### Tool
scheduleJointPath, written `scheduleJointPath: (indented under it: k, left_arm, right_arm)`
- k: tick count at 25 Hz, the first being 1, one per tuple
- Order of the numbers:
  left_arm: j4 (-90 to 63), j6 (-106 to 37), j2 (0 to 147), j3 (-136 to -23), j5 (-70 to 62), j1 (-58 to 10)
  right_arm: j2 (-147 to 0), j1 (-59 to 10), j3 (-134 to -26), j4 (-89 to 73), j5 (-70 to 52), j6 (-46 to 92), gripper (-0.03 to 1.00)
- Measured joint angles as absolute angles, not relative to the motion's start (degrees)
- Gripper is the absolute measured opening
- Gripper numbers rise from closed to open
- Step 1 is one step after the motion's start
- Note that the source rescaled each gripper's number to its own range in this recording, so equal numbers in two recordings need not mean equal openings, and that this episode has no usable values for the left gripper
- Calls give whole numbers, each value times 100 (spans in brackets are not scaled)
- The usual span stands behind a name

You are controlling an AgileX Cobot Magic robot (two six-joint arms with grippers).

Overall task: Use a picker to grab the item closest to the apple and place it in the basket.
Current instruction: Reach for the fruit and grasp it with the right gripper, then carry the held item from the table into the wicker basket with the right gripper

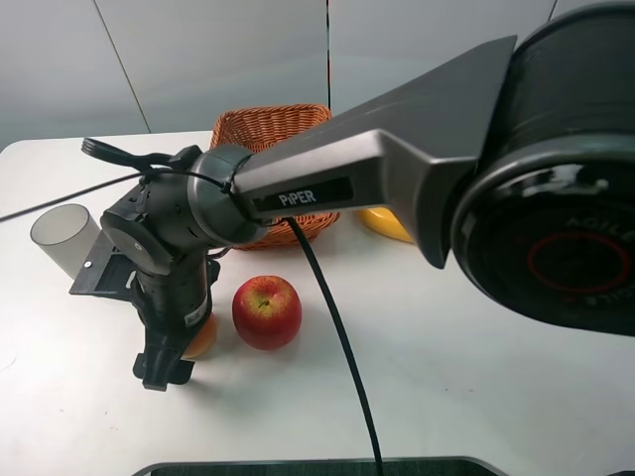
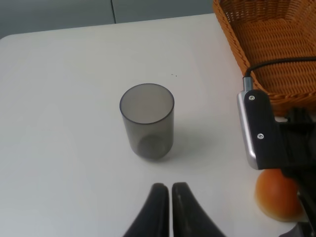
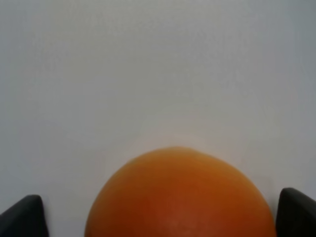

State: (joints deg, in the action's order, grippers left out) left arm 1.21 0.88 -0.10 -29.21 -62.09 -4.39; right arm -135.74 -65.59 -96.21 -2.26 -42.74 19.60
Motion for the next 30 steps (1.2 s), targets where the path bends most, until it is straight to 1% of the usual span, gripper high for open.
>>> scheduleJointPath:
  k: [1, 2, 3, 4, 5, 30]
  left_arm:
    - [121, 88, -10, -2921, -6209, -439]
    - [121, 88, -10, -2921, -6209, -439]
    - [121, 88, -10, -2921, -6209, -439]
    - [121, 88, -10, -2921, -6209, -439]
    - [121, 88, -10, -2921, -6209, -439]
    - [121, 88, -10, -2921, -6209, -439]
  right_arm:
    - [-13574, -6559, -9621, -226, -4274, 1960, 95]
    - [-13574, -6559, -9621, -226, -4274, 1960, 79]
    - [-13574, -6559, -9621, -226, -4260, 1960, 51]
    - [-13574, -6559, -9621, -226, -4260, 1960, 15]
    - [-13577, -6559, -9621, -226, -4250, 1960, 0]
    - [-13566, -6559, -9649, -214, -4265, 1875, 1]
